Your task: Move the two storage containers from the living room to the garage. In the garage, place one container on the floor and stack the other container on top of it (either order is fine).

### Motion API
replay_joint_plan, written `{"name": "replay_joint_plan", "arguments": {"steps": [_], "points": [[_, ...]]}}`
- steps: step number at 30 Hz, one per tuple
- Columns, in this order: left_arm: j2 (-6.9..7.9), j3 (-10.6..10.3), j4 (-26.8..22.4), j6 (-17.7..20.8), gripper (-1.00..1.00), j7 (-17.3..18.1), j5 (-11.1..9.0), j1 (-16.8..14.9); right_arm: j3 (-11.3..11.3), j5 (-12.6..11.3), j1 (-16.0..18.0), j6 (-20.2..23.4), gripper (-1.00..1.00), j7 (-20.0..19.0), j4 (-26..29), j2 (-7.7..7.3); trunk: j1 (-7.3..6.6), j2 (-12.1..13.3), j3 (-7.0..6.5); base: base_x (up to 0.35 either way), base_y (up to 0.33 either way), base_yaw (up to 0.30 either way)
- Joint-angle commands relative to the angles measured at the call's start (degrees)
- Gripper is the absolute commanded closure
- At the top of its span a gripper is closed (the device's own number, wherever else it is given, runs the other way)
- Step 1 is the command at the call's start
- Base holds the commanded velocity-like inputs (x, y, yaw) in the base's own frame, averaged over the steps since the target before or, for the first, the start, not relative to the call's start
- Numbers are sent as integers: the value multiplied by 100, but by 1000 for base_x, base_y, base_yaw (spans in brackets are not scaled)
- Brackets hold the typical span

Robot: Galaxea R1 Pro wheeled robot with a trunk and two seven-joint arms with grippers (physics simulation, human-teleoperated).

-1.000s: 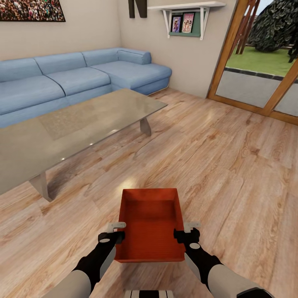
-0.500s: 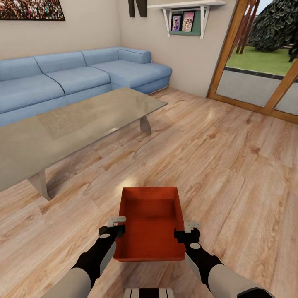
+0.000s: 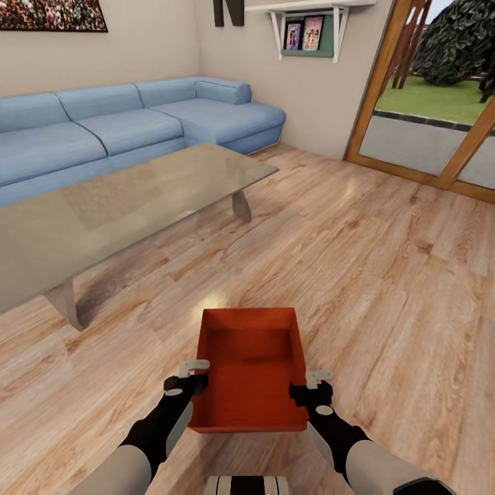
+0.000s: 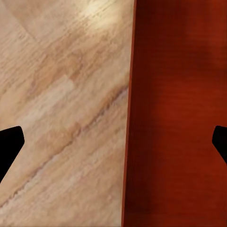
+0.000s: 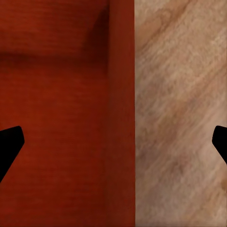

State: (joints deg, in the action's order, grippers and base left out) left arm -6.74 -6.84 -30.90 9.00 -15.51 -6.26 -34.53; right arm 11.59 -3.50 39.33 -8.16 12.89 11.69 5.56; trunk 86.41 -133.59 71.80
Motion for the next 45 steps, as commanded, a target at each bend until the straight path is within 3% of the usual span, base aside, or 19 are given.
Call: {"name": "replay_joint_plan", "arguments": {"steps": [1,9,25,31,35,45], "points": [[6,-45,-11,28,-100,-42,-59,-1,45,-37,4,-22,-100,30,-7,-1,21,-43,22,0,0,0],[14,-45,-26,38,-100,-30,-60,-1,45,-33,4,-27,-100,30,-9,-3,21,-43,22,0,0,0],[7,-46,-25,40,-100,-40,-60,-1,38,-30,4,-27,-100,30,-9,-10,373,-685,310,0,0,0],[6,-46,-32,40,-100,-34,-60,-1,38,-28,4,-27,-100,30,-9,-11,373,-685,310,0,0,0],[8,-45,-38,40,-100,-31,-60,-1,39,-28,4,-27,-100,30,-9,-11,461,-845,381,0,0,0],[6,-45,-47,40,-100,-39,-60,-1,36,-28,4,-27,-100,30,-9,-19,461,-845,381,0,0,0]]}}
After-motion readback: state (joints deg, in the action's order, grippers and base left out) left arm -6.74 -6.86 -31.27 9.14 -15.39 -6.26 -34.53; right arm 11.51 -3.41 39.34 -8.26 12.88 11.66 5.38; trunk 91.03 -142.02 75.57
